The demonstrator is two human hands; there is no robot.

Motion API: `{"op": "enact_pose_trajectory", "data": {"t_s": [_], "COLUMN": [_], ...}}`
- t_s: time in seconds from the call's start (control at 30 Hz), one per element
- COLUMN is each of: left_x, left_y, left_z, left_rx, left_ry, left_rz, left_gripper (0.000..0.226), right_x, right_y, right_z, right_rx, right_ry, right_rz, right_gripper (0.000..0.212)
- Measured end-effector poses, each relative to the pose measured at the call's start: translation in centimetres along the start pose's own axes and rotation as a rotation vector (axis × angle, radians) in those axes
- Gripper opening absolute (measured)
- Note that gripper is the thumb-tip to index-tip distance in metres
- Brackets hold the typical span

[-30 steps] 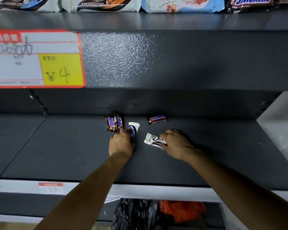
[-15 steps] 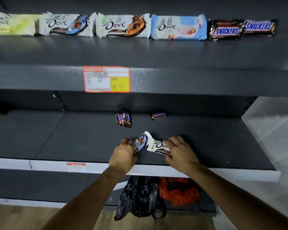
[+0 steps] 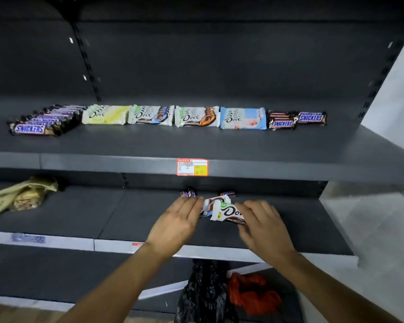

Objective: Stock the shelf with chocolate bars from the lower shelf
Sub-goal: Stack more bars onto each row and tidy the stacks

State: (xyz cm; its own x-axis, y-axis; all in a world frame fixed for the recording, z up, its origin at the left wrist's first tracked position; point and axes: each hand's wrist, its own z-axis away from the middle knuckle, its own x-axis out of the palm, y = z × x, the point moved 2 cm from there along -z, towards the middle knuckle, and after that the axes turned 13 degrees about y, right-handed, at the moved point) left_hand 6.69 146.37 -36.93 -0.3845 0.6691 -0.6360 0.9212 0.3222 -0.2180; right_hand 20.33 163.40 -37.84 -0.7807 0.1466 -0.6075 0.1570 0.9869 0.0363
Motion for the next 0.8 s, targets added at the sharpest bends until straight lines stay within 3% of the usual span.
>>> {"op": "enact_pose_trajectory", "data": {"t_s": [0.13,0.33,0.47,0.67,0.8], "left_x": [-2.9,-6.0,-6.0,-4.2,-3.1], "left_y": [-1.5,-3.3,-5.4,-9.4,-11.8], "left_z": [-2.7,-6.6,-8.8,-12.3,-13.6], "left_rx": [0.1,0.095,0.067,0.048,-0.003], "left_ry": [0.111,0.202,0.199,0.212,0.133], "left_rz": [-0.037,-0.08,-0.069,-0.074,-0.033], "left_gripper": [0.044,0.059,0.061,0.04,0.055], "right_x": [-3.4,-6.1,-5.9,-3.8,-1.7], "right_y": [-0.5,0.3,2.1,5.7,7.7], "right_z": [-3.7,-8.2,-10.7,-14.0,-15.9], "right_rx": [-0.041,-0.039,-0.071,-0.072,-0.066], "right_ry": [0.133,0.25,0.272,0.243,0.233], "right_rz": [-0.028,-0.023,0.011,0.045,0.056], "right_gripper": [0.039,0.044,0.042,0.051,0.051]}}
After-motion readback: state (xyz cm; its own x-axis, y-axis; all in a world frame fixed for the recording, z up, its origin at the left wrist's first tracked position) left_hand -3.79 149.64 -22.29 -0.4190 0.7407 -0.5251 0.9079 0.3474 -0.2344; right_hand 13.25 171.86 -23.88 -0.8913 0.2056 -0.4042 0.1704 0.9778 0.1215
